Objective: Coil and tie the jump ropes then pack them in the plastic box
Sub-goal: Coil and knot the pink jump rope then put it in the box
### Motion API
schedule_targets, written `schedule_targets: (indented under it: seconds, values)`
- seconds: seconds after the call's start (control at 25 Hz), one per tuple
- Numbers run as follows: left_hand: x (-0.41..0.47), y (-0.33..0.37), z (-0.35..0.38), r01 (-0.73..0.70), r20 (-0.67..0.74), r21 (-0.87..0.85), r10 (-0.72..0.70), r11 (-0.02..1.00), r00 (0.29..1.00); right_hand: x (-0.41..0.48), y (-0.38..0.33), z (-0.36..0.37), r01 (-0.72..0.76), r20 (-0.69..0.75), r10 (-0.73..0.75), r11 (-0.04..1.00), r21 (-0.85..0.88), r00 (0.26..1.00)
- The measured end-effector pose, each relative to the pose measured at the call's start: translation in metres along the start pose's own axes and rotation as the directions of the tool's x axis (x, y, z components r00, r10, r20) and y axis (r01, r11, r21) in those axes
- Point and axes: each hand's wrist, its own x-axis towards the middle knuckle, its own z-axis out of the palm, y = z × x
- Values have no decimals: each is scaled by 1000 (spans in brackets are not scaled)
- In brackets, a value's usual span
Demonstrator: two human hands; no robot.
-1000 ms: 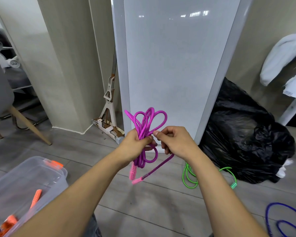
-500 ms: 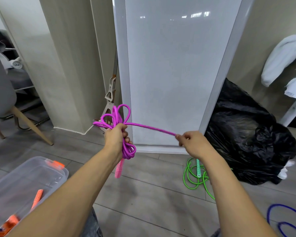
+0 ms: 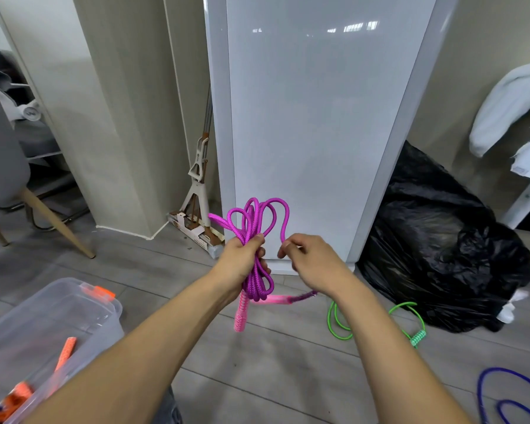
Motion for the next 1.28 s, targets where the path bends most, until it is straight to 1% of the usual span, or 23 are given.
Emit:
schedule_targets:
  seconds: [0.12, 0.2, 0.28, 0.4, 0.48, 0.52, 0.56, 0.64, 0.68, 0.72, 0.76, 0.8, 0.84, 0.88, 0.92, 0.96, 1.0, 1.04, 1.08, 1.12, 1.16, 1.2, 1.28]
  values:
    - [-2, 0, 1, -97, -5, 110, 99, 989, 995, -7, -12, 16, 69, 135, -59, 995, -68, 989]
    - [-3, 3, -3, -93, -43, 193, 103, 977, 994, -9, -16, 20, 102, 212, -81, 990, -92, 974]
    - [-1, 6, -10, -53, -77, 237, 73, 970, 994, -12, -17, 23, 110, 272, -76, 988, -111, 959]
    - [4, 12, -19, -14, -75, 183, 28, 983, 997, -13, -13, 20, 53, 308, -15, 992, -113, 951]
    - [7, 15, -24, 24, -96, 140, -11, 990, 995, -12, -9, 11, -68, 314, 60, 998, 14, 948]
    - [7, 17, -27, 43, -91, 141, -30, 989, 995, -9, -6, 6, -126, 287, 85, 983, 130, 954]
    - [7, 19, -30, 68, -69, 147, -58, 987, 996, -4, -4, 0, -162, 219, 104, 950, 265, 970]
    - [5, 21, -33, 114, 0, 167, -116, 979, 993, 2, -1, -13, -156, 37, 158, 861, 485, 987]
    - [4, 21, -34, 125, 28, 189, -132, 974, 991, 2, 1, -20, -123, -25, 158, 852, 509, 987]
    - [4, 20, -35, 117, 47, 239, -131, 964, 990, -1, 2, -27, -86, -52, 124, 881, 466, 991]
    - [4, 20, -36, 83, 57, 335, -108, 938, 992, -5, 4, -34, -47, -40, 66, 928, 370, 997]
    - [4, 20, -38, 26, 65, 492, -67, 870, 996, -10, 5, -42, -1, 10, -2, 964, 265, 1000]
    - [6, 19, -41, -45, 82, 690, -16, 723, 997, -17, 3, -48, 42, 85, -59, 981, 189, 995]
    - [6, 18, -43, -109, 119, 858, 12, 501, 993, -22, -1, -53, 82, 159, -106, 985, 153, 982]
    - [5, 16, -42, -160, 162, 948, 14, 274, 987, -25, -5, -55, 122, 217, -150, 983, 137, 965]
    - [2, 14, -40, -192, 193, 977, -7, 97, 981, -25, -10, -55, 155, 248, -184, 979, 129, 951]
    - [-1, 11, -37, -225, 224, 974, -35, -24, 974, -24, -13, -54, 184, 242, -211, 974, 131, 947]
    - [-7, 10, -33, -272, 267, 957, -61, -100, 962, -22, -15, -51, 210, 192, -233, 968, 135, 953]
    - [-14, 10, -30, -339, 333, 927, -63, -163, 941, -19, -15, -49, 234, 107, -249, 963, 136, 963]
    - [-20, 13, -26, -408, 404, 889, -63, -207, 912, -16, -14, -49, 245, 14, -250, 959, 140, 968]
    - [-24, 15, -24, -474, 474, 852, -57, -224, 879, -13, -10, -49, 247, -64, -239, 954, 169, 969]
    - [-28, 17, -23, -534, 537, 822, -45, -198, 842, -10, -4, -50, 232, -112, -211, 945, 231, 971]
    - [-36, 24, -20, -629, 631, 775, 38, -54, 774, -2, 12, -50, 162, -135, -118, 906, 390, 984]
